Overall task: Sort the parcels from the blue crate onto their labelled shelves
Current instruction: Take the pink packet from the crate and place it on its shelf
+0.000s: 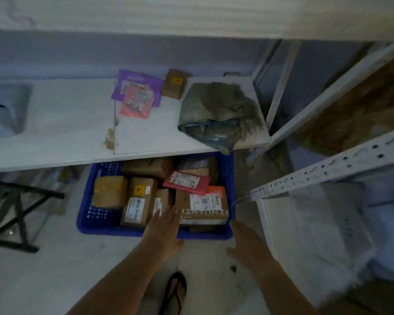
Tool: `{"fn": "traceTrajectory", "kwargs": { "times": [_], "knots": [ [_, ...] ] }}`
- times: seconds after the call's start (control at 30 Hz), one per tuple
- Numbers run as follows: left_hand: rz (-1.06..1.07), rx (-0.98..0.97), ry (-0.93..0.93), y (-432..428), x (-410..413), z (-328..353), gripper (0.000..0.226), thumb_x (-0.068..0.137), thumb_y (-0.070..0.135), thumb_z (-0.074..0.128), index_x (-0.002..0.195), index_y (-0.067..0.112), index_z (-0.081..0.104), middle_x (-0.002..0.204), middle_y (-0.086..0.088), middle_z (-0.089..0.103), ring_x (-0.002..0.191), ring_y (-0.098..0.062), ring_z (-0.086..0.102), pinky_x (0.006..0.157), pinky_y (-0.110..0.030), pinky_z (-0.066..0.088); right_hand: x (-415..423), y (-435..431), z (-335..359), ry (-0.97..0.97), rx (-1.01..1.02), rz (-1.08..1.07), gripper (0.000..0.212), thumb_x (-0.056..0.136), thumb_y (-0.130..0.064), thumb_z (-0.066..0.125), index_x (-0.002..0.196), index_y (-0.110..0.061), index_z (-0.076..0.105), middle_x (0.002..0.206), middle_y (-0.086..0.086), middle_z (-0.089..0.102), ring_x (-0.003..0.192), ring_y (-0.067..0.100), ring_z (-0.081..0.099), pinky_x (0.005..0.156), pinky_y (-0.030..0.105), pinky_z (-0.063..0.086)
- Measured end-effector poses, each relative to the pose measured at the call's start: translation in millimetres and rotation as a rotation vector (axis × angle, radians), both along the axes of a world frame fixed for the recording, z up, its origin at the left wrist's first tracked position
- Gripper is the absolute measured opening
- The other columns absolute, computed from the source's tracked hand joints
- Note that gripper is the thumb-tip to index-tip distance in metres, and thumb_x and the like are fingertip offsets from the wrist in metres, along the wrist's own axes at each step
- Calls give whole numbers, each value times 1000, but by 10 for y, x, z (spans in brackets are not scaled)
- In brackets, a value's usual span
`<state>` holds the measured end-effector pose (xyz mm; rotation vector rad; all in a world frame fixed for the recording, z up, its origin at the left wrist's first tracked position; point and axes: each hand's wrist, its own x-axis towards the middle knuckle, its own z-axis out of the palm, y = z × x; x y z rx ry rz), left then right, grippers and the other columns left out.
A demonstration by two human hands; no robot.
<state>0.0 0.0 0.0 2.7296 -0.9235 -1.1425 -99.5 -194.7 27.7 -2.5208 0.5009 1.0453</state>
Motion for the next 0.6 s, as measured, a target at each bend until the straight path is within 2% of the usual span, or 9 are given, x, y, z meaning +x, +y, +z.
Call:
{"fn": "traceTrajectory", "kwargs": {
  "times": [0.13, 0.2, 0.33, 0.47, 0.6],
  "knots": [
    [215, -68, 52, -156, 171, -879, 91, 88, 52, 48, 149, 17, -11, 159, 1, -7, 146, -16, -5, 119, -33, 6, 297, -183, -836, -83, 9, -145, 78, 91, -31, 57, 152, -19, 10, 155, 0, 26, 139, 18, 30, 112, 31, 33],
    [223, -86, 78, -215, 223, -1293, 92, 89, 54, 46, 148, 17, -14, 159, 2, -11, 146, -14, -8, 119, -32, 8, 409, -211, -1238, -140, 20, -208, 78, 90, -27, 57, 152, -21, 9, 152, 0, 29, 136, 18, 34, 107, 33, 39],
    [322, -136, 153, -338, 388, -1939, 95, 88, 57, 45, 147, 18, -18, 159, -1, -12, 146, -16, -7, 117, -38, 22, 545, -309, -1883, -177, -25, -256, 80, 90, -23, 58, 152, -20, 7, 149, 1, 34, 132, 20, 40, 101, 36, 45],
    [553, -241, 207, -462, 466, -2280, 92, 84, 55, 54, 150, 24, -3, 159, -6, 8, 145, -25, 13, 115, -46, 26, 614, -269, -2268, -148, 9, -318, 84, 92, -23, 55, 152, -14, -3, 155, 4, 24, 135, 25, 35, 105, 40, 42],
    [798, -313, 300, -448, 537, -2549, 80, 85, 44, 59, 147, 19, 15, 146, -7, 38, 131, -29, 41, 105, -49, 39, 740, -247, -2467, -192, -166, -451, 80, 91, -34, 56, 150, -14, 7, 152, 11, 27, 139, 29, 27, 113, 40, 31]
  ]
}}
